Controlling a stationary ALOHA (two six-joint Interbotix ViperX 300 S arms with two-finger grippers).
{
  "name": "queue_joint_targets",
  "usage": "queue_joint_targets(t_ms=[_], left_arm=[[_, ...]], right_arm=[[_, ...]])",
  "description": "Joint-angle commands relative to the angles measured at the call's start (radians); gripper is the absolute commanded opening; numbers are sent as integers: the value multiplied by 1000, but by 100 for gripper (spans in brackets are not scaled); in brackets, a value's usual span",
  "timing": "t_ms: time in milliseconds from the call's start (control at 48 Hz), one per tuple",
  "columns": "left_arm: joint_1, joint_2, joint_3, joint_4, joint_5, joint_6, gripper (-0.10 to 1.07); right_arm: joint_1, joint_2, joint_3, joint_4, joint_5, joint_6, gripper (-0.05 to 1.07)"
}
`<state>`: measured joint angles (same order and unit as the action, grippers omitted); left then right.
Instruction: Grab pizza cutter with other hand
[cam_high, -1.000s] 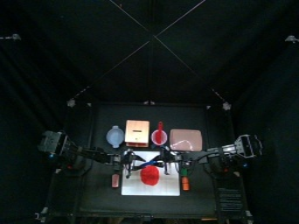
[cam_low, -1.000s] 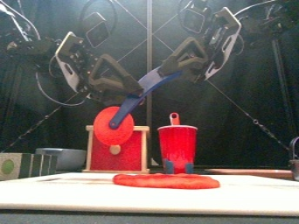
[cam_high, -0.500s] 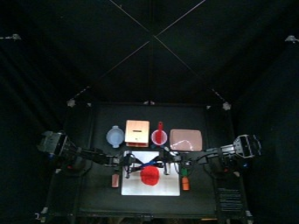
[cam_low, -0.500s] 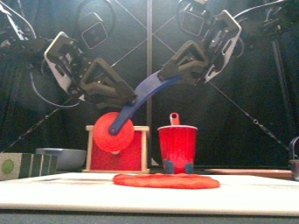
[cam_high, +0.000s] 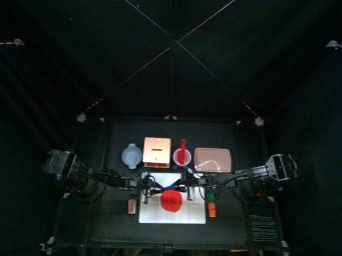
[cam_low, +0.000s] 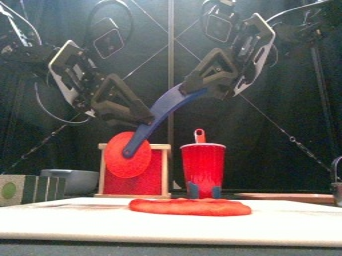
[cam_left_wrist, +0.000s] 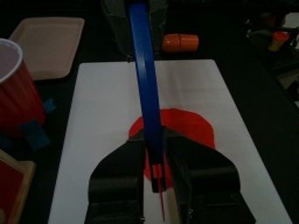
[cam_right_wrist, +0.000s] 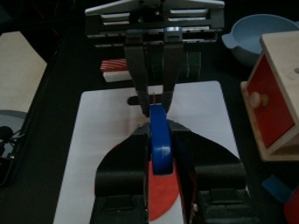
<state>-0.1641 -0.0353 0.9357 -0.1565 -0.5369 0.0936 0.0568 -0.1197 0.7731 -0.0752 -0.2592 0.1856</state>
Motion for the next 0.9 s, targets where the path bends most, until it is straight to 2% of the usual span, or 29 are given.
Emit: queue_joint_targets(t_ms=[0,188,458,875], left_arm=[[-8,-34,-5,6,6,0,53],[-17,-75,0,12,71,0,53],[-32,-75,-23,8,213,-3,53],[-43,5,-78,11,233,-3,52]], right_arm=[[18,6,-23,5,-3,0,37],[44,63,-25,31,6,0,37],[71,137,-43,51,43,0,37],[71,143,-77,44,138,-2,34]])
